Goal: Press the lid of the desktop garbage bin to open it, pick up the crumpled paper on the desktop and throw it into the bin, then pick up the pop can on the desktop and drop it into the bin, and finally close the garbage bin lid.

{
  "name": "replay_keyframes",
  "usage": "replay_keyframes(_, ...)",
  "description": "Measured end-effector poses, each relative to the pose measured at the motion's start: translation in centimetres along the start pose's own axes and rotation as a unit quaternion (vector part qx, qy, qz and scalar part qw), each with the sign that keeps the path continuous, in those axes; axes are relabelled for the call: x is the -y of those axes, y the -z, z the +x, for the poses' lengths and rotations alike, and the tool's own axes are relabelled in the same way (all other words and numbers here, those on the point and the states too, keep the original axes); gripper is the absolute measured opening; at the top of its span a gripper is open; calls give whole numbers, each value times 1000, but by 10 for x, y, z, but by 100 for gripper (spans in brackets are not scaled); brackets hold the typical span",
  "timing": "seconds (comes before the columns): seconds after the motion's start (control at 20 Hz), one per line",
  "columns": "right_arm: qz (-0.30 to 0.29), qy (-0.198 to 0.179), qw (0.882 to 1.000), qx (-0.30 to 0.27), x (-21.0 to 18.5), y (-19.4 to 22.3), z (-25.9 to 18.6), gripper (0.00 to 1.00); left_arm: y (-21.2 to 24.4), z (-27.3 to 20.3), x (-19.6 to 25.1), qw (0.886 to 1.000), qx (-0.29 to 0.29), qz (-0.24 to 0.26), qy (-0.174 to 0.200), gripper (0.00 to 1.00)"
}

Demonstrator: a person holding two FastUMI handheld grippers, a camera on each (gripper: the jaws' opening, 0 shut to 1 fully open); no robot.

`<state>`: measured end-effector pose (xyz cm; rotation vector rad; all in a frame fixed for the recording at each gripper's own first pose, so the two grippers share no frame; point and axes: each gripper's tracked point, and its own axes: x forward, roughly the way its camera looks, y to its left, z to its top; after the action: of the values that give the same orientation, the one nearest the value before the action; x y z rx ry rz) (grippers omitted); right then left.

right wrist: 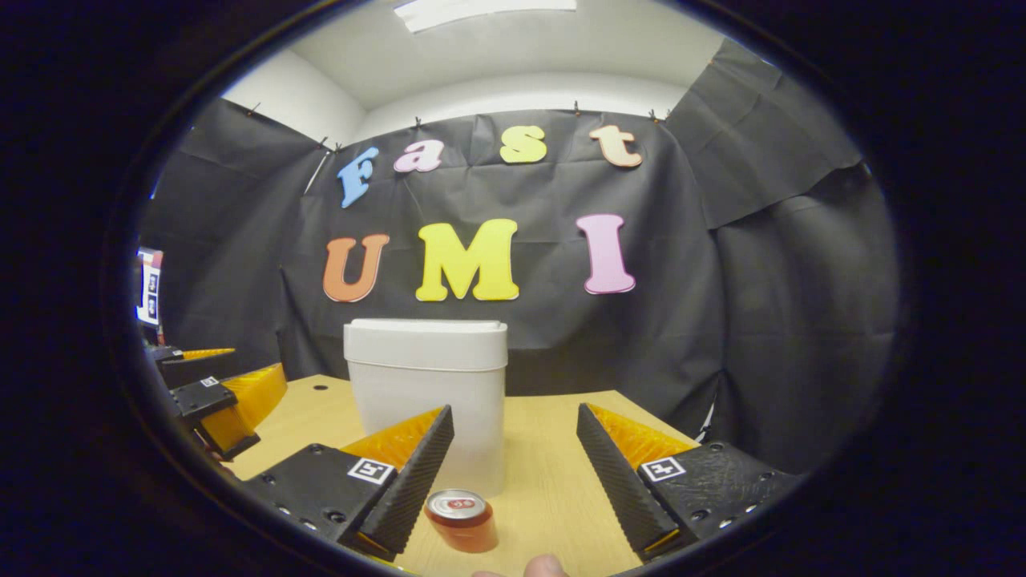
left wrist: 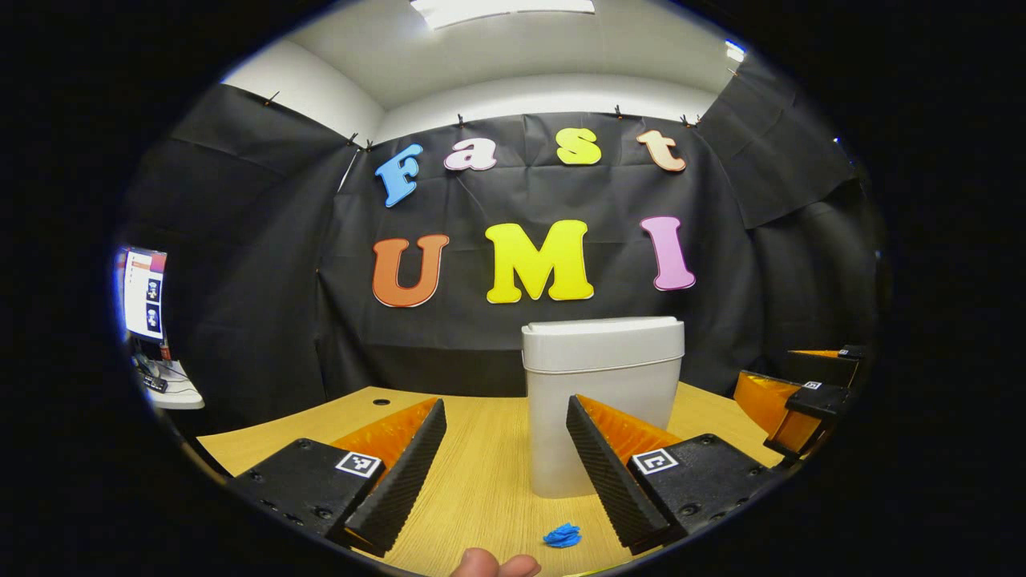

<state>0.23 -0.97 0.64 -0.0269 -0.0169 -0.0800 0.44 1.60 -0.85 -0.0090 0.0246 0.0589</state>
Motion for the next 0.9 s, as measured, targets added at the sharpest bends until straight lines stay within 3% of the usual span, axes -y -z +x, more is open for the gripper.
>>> replay_keyframes(0.5,-8,-10,1000,3,-2,-5,-3,99,-1,-1,-7,1000,1,2,-8,97)
replay_keyframes(0.9,-6,-14,1000,-3,-1,-5,1,95,-1,-1,-8,1000,1,-1,-9,97)
